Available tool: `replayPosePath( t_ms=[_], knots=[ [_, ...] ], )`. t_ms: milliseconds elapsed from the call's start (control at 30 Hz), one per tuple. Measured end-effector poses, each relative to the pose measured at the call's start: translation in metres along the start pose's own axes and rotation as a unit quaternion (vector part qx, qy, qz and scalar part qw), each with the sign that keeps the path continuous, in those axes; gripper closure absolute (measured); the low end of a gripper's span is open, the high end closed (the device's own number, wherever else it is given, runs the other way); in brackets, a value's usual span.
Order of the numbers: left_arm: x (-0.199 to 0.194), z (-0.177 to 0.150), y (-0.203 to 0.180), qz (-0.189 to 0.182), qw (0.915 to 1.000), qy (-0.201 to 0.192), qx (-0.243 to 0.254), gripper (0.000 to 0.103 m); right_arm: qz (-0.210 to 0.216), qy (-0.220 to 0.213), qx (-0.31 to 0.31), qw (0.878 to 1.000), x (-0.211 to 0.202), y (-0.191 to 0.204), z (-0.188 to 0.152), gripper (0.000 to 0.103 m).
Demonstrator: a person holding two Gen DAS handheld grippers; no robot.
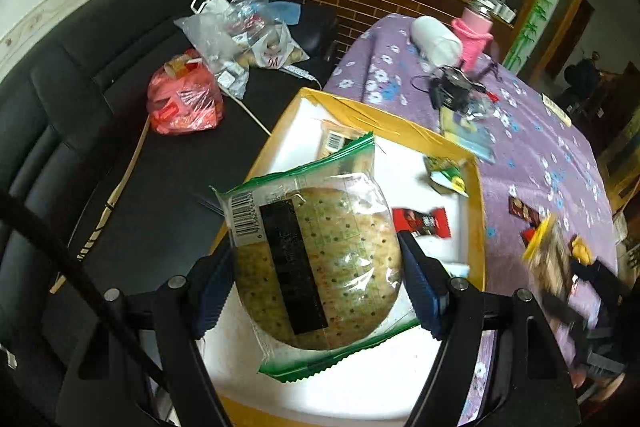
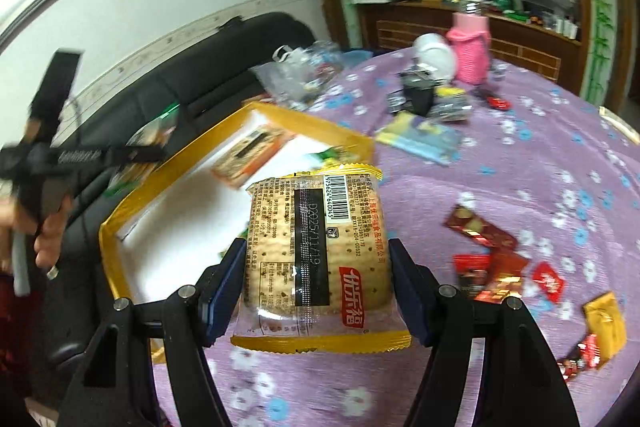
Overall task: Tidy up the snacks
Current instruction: 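Carry both cracker packs over the white box and open both grippers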
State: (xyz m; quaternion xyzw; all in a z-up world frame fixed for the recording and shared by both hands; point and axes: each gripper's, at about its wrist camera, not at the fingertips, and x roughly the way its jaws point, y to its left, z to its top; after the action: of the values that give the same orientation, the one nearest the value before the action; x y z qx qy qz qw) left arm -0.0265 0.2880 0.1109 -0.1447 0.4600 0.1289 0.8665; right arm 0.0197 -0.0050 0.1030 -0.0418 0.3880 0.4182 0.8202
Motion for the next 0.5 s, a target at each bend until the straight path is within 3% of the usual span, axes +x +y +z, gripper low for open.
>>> replayPosePath(
  t_ms=[133,267,500],
  knots=[
    [0.012,0.014,-0.004,-0.008,0.9998,0.014,0.012,0.026,0.049,0.016,-0.012,0.999,0.014,0.025,0.002,0.035],
    [0.033,0.034,-0.024,-0.051,0.9975,0.038,0.031,0.026,0.103,0.036,-0.016,0.994,0.031,0.05,-0.001,0.035],
    [0.084,0.058,-0.065,-0.076,0.9887,0.1,0.083,0.026,0.141,0.061,-0.034,0.988,0.057,0.084,-0.007,0.035]
  ],
)
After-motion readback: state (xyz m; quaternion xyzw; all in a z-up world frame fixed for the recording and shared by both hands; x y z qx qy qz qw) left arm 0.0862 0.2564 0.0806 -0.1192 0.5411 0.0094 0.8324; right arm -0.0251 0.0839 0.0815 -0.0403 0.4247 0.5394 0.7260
